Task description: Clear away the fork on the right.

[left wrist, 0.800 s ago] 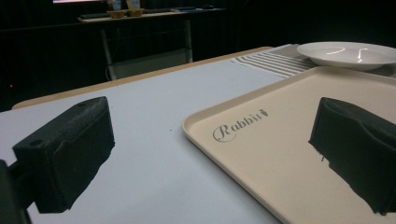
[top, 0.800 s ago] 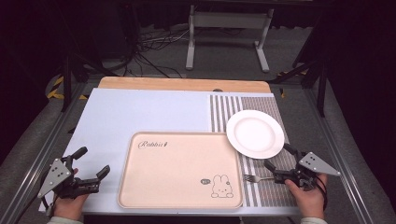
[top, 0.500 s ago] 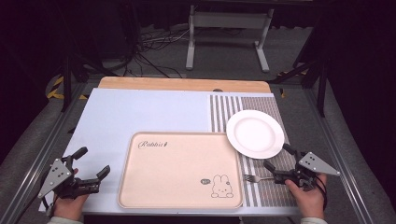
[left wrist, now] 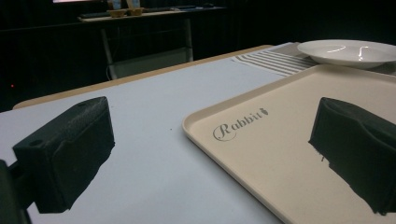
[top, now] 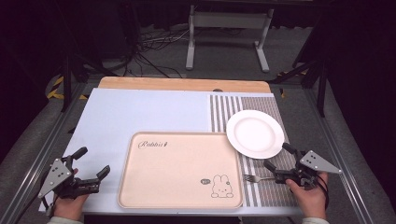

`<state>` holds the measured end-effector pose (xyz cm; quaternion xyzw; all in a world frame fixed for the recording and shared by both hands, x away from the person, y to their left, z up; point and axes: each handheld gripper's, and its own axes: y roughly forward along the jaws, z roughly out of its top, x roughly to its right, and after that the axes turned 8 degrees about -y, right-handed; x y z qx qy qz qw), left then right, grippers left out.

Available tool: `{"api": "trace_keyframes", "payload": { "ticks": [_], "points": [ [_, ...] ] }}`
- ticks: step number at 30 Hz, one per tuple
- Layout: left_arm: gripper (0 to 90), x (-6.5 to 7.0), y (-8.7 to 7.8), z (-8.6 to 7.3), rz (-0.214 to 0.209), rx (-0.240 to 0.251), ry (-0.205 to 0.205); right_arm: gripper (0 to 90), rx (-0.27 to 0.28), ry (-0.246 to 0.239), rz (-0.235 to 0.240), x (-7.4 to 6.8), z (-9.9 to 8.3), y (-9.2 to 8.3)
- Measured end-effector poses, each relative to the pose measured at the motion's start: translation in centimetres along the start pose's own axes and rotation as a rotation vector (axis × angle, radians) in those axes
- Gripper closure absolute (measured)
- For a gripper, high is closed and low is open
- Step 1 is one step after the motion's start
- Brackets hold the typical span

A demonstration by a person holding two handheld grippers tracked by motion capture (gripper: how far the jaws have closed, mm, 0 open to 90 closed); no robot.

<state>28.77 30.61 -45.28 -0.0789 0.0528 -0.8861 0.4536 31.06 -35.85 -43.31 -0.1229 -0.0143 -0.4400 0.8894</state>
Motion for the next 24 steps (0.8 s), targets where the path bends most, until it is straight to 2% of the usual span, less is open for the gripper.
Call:
{"api": "trace_keyframes", "payload": {
  "ticks": [5, 8, 15, 17, 19, 21, 24],
  "points": [
    [0.5, 0.0, 0.0, 0.0, 0.0, 0.0, 0.0, 1.1, -0.037, -0.004, 0.029, 0.5, 1.6, 0.9],
    [0.4, 0.0, -0.1, 0.0, 0.0, 0.005, 0.0, 1.7, -0.098, -0.006, 0.042, 0.7, 2.6, 1.5],
    [0.5, 0.0, 0.0, 0.0, 0.003, 0.0, 0.002, 1.8, -0.161, -0.043, 0.079, 0.9, 3.8, 2.3],
    [0.5, 0.0, 0.0, 0.0, 0.003, -0.001, 0.0, 3.0, -0.221, -0.08, 0.1, 0.9, 4.3, 2.6],
    [0.5, 0.0, 0.0, 0.0, 0.004, -0.001, 0.002, 3.5, -0.242, -0.093, 0.108, 0.8, 4.5, 2.7],
    [0.5, 0.0, 0.1, -0.1, 0.002, -0.004, 0.001, 5.7, -0.298, -0.14, 0.135, 0.7, 5.1, 2.8],
    [0.5, 0.0, 0.1, 0.0, 0.003, -0.003, 0.003, 6.4, -0.359, -0.172, 0.167, 0.6, 5.9, 2.9]
  ]
}}
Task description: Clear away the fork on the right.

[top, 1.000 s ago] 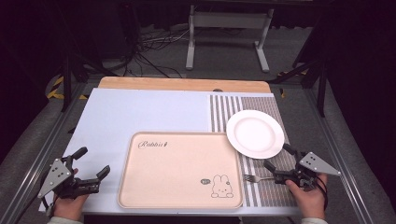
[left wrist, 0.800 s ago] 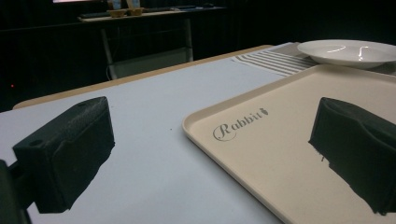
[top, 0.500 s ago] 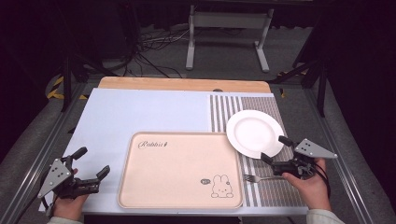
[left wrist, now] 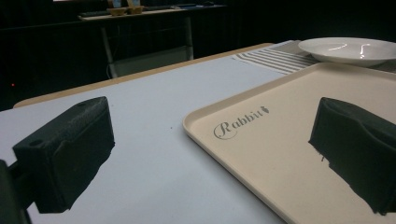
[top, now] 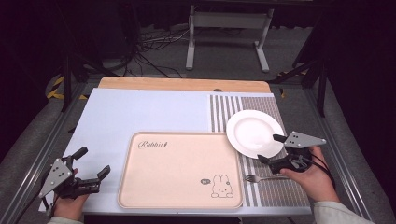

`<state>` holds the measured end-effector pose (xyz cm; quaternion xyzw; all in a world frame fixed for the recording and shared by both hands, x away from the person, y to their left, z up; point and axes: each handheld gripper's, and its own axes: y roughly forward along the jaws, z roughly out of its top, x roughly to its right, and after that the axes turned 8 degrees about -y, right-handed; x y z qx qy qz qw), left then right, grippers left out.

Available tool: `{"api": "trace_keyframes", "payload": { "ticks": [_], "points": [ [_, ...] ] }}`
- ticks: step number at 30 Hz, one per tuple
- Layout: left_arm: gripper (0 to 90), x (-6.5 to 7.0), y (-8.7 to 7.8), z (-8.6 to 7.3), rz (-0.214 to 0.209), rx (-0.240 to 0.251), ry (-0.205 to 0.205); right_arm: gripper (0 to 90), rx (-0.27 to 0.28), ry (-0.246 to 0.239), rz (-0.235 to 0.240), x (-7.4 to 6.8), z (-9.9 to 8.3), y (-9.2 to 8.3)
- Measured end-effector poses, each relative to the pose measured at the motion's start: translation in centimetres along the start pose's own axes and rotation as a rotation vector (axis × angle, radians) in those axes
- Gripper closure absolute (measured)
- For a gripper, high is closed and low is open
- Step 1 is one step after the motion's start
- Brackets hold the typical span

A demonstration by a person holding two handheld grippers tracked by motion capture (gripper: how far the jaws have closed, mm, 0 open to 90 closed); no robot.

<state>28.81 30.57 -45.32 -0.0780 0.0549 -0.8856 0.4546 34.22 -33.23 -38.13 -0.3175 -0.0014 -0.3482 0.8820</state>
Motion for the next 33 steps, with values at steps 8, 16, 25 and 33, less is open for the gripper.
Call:
{"api": "trace_keyframes", "payload": {
  "ticks": [8, 16, 25, 33],
  "points": [
    [0.5, 0.0, 0.0, 0.0, 0.001, 0.001, 0.001, 6.5, -0.123, -0.068, 0.059, 0.3, 1.0, -0.2],
    [0.6, 0.0, 0.0, 0.0, 0.003, -0.004, 0.004, 6.2, -0.262, -0.136, 0.09, 0.4, 1.6, -0.2],
    [0.5, 0.0, 0.0, 0.0, 0.004, -0.004, 0.002, 6.1, -0.374, -0.2, 0.131, 0.2, 2.2, 0.3],
    [0.5, 0.0, 0.0, 0.0, 0.003, -0.003, -0.001, 5.8, -0.455, -0.222, 0.183, 0.2, 2.4, 1.0]
  ]
}}
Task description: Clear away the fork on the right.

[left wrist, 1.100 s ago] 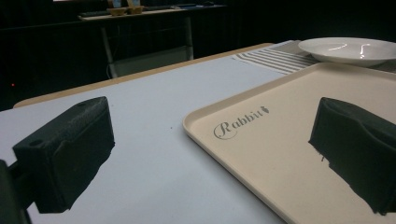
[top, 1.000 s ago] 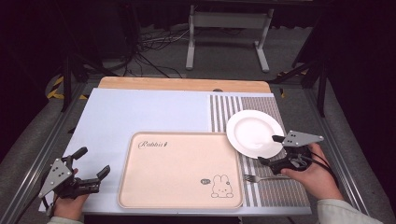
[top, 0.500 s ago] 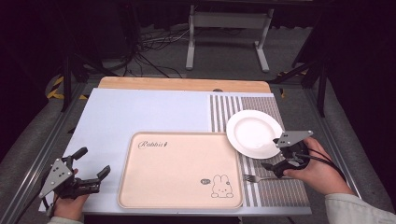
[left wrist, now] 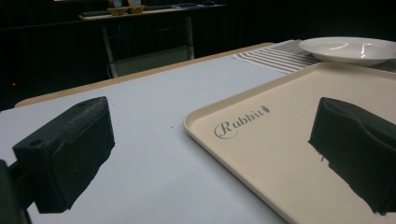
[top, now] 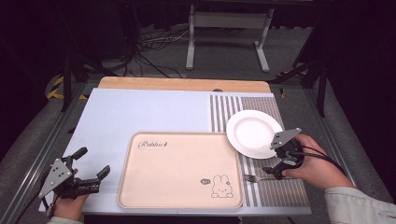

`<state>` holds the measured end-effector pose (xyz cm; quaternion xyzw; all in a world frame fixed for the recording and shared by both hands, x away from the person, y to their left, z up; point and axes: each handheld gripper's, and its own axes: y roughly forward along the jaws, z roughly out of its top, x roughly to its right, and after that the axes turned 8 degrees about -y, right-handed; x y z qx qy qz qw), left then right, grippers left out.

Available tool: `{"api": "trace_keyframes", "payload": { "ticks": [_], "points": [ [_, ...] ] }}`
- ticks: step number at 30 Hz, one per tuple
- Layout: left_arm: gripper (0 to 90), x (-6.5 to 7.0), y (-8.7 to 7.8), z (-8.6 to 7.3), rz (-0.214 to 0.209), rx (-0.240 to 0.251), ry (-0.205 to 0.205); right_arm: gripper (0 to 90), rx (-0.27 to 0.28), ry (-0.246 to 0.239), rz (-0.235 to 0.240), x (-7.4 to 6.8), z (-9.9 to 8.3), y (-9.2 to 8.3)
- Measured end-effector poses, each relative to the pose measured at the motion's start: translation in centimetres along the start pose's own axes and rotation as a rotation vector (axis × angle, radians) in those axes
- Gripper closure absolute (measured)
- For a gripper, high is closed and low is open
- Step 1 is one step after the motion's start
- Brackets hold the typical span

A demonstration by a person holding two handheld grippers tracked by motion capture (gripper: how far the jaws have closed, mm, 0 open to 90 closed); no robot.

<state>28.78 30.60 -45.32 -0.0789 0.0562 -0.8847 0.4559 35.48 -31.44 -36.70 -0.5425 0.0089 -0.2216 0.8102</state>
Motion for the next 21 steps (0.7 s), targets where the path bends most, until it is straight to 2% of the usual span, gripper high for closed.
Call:
{"api": "trace_keyframes", "payload": {
  "ticks": [4, 10, 13, 14, 18, 21],
  "points": [
    [0.5, 0.0, 0.0, 0.0, 0.0, 0.003, 0.001, 5.3, -0.05, -0.037, 0.024, 0.1, 0.3, 0.4],
    [0.5, 0.0, 0.0, 0.0, -0.002, 0.002, -0.001, 5.3, -0.093, -0.048, 0.046, 0.1, 0.5, 0.8],
    [0.5, 0.0, 0.0, 0.0, -0.002, 0.003, -0.004, 5.5, -0.109, -0.06, 0.07, 0.0, 0.5, 1.2],
    [0.5, 0.0, 0.0, 0.0, -0.001, 0.004, -0.005, 5.4, -0.127, -0.065, 0.098, 0.0, 0.5, 1.3],
    [0.5, 0.0, 0.0, 0.0, -0.001, 0.004, -0.004, 5.4, -0.144, -0.075, 0.104, 0.0, 0.4, 1.4],
    [0.5, 0.0, 0.0, 0.0, -0.002, 0.003, -0.004, 5.4, -0.133, -0.079, 0.119, 0.1, 0.4, 1.5]
  ]
}}
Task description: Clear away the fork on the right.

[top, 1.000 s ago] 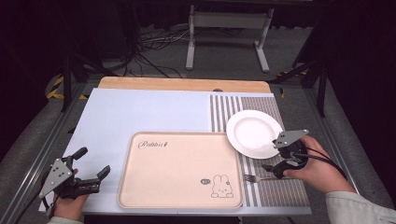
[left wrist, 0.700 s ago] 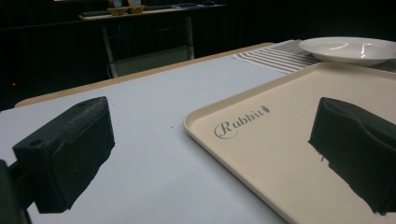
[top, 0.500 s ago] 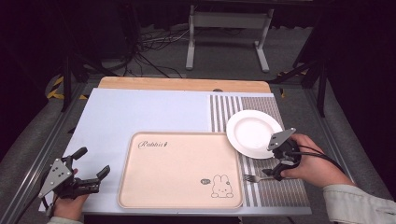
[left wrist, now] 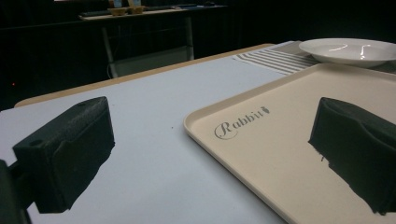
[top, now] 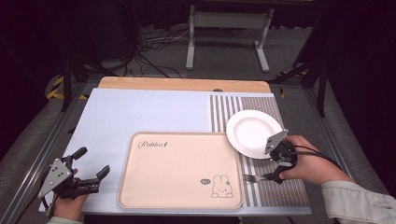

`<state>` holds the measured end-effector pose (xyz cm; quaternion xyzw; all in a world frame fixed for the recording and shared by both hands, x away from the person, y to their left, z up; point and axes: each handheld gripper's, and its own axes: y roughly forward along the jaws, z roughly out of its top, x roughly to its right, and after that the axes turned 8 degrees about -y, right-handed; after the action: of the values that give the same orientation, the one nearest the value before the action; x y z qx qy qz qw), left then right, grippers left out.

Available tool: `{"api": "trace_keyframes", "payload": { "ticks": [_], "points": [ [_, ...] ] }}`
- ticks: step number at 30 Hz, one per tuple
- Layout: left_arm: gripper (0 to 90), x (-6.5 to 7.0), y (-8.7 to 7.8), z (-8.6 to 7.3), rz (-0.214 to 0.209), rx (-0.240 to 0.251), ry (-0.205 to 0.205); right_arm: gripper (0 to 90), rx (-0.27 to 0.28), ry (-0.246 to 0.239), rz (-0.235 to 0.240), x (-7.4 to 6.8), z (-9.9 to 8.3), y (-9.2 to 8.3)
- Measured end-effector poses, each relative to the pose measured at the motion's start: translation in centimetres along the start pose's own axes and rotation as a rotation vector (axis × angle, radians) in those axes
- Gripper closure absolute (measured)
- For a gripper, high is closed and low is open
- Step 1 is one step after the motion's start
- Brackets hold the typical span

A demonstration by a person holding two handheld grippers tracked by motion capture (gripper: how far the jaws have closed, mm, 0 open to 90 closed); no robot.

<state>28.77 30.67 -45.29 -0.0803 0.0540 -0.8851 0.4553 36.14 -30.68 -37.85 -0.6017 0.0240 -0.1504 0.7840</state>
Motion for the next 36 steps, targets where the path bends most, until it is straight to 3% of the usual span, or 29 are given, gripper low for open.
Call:
{"api": "trace_keyframes", "payload": {
  "ticks": [4, 10, 16, 20, 21, 23, 27, 31, 36],
  "points": [
    [0.5, -0.1, -0.1, 0.1, 0.005, 0.007, -0.003, 6.1, 0.005, -0.035, 0.024, -0.3, 0.1, 0.5],
    [0.5, 0.0, -0.1, 0.0, 0.002, 0.003, -0.002, 20.7, -0.044, -0.078, 0.082, -0.7, -0.1, 1.2],
    [0.5, 0.0, -0.1, 0.0, 0.004, 0.003, -0.004, 30.7, -0.078, -0.135, 0.093, -0.7, -0.1, 1.8],
    [0.6, -0.1, 0.0, 0.0, 0.003, -0.001, -0.003, 40.7, -0.109, -0.18, 0.101, -0.8, -0.1, 2.1],
    [0.5, -0.1, 0.0, 0.0, 0.003, -0.001, -0.003, 46.9, -0.116, -0.197, 0.118, -0.9, -0.1, 2.3],
    [0.6, -0.1, 0.0, 0.0, 0.003, 0.003, -0.004, 47.8, -0.131, -0.203, 0.124, -1.0, -0.1, 2.4],
    [0.6, -0.1, -0.1, 0.0, 0.004, 0.0, -0.005, 52.9, -0.167, -0.268, 0.141, -1.0, 0.0, 2.8],
    [0.6, -0.1, -0.1, 0.0, 0.003, 0.0, -0.004, 65.0, -0.217, -0.285, 0.164, -1.1, -0.1, 3.0],
    [0.6, -0.1, -0.1, 0.0, 0.001, 0.004, -0.006, 72.8, -0.25, -0.299, 0.19, -1.1, -0.1, 3.2]
  ]
}}
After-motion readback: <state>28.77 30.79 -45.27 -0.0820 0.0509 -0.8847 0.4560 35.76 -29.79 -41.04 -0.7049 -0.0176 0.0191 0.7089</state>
